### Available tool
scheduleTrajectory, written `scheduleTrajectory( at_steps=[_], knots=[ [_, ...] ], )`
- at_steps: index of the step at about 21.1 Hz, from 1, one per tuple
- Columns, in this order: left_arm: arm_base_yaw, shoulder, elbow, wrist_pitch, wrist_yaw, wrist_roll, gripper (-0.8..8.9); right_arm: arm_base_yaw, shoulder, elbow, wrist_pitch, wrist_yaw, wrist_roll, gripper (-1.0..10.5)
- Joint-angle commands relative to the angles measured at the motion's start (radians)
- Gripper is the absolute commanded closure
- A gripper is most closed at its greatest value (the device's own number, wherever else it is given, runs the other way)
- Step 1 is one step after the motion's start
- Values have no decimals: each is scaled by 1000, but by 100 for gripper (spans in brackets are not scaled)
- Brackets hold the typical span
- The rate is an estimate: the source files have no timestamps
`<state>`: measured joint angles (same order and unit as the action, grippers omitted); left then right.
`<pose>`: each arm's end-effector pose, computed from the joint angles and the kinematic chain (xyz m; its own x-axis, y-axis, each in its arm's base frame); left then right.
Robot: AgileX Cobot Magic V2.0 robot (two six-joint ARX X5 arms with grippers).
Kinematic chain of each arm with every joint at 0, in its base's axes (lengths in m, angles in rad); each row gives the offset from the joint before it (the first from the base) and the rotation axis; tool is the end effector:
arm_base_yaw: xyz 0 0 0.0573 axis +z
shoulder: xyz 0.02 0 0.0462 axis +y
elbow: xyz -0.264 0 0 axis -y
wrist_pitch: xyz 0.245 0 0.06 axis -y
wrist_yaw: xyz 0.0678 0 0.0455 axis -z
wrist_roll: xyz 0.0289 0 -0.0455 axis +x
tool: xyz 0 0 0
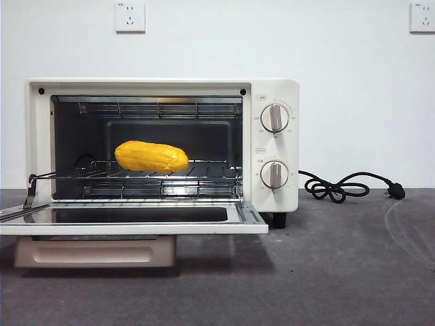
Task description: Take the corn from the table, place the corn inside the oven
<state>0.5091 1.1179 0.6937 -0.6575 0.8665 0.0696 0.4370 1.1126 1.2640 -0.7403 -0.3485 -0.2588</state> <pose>0.1794 0.0749 0.2184 0.6371 -0.5172 -0.5716 0.0507 0.7680 -0.6384 0.1909 0.1001 0.3838 0.5636 0.6402 -0.5221 -0.7620 0.6469 -0.0294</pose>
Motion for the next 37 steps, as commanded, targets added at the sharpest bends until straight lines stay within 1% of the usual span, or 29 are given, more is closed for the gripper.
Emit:
scheduleTrajectory(
  at_steps=[1,7,10,11,15,19,24,25,29,33,37],
  knots=[
    [-3,40,-13,9,-30,-14,822,-1,5,1,2,-4,-7,955],
    [-45,224,-13,25,-39,-14,822,-1,5,1,0,-4,-7,955],
    [-77,306,-13,28,-136,-25,822,0,5,1,-3,-4,-6,955],
    [-90,326,-13,31,-137,-25,822,0,5,1,-3,-4,-6,955],
    [-149,376,-13,30,-139,-24,822,0,5,1,-2,-4,-7,955],
    [-211,397,-13,21,-188,-24,822,0,5,1,-2,-4,-7,955],
    [-228,397,-13,8,-177,-24,822,0,5,1,-2,-4,-7,955],
    [-227,397,-13,-1,-165,-23,822,0,5,1,-2,-4,-7,955],
    [-227,397,-13,-14,-46,-15,822,0,5,1,-2,-4,-7,955],
    [-217,396,-11,-46,21,-13,822,0,5,1,-3,-4,-7,955],
    [-186,387,-10,-54,210,-13,822,0,5,1,-11,-4,-7,955]
  ],
)
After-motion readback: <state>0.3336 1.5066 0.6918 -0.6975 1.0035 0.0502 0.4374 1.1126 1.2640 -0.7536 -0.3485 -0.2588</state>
